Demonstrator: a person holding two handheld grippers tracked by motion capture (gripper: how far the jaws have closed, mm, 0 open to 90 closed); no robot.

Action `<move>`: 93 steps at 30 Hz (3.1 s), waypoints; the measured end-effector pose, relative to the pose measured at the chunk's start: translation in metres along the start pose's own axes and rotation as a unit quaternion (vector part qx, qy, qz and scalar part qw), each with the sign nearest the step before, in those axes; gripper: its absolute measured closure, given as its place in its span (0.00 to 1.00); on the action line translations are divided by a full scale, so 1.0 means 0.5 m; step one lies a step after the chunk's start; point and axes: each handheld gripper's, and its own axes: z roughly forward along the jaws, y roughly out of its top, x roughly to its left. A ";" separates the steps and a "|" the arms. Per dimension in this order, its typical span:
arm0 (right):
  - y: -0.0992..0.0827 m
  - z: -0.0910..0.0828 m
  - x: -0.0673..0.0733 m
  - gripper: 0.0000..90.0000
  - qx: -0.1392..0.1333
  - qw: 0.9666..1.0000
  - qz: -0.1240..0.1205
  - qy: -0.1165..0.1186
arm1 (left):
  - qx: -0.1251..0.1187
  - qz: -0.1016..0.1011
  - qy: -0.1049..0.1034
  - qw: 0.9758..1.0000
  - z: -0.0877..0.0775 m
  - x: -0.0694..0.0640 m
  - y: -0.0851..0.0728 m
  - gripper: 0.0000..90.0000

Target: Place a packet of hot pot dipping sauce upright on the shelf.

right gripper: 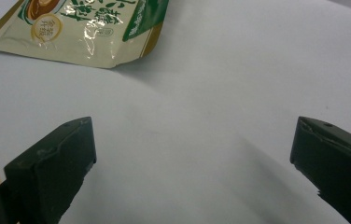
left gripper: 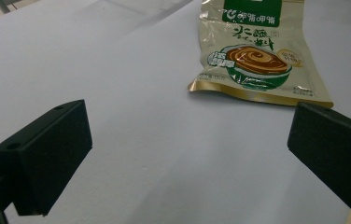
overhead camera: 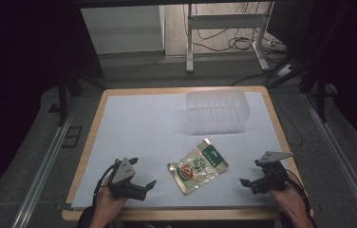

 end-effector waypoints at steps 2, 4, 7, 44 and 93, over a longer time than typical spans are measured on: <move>0.002 0.001 0.001 0.01 -0.002 1.000 -0.001 0.001 | 0.001 0.000 0.000 1.000 0.000 0.000 0.000 0.00; 0.003 0.002 0.002 0.01 -0.003 1.000 -0.003 0.001 | 0.001 0.000 0.000 1.000 0.001 0.000 0.000 0.00; 0.007 0.004 0.003 0.01 -0.004 1.000 0.000 0.004 | -0.001 0.000 -0.001 1.000 0.000 0.000 0.000 0.00; 0.056 0.057 0.041 0.03 0.004 1.000 0.012 0.025 | -0.004 -0.008 -0.004 1.000 -0.001 0.003 0.000 0.00; 0.171 0.182 0.055 0.53 0.065 0.998 -0.006 0.013 | 0.005 -0.003 0.000 1.000 0.004 0.002 0.000 0.00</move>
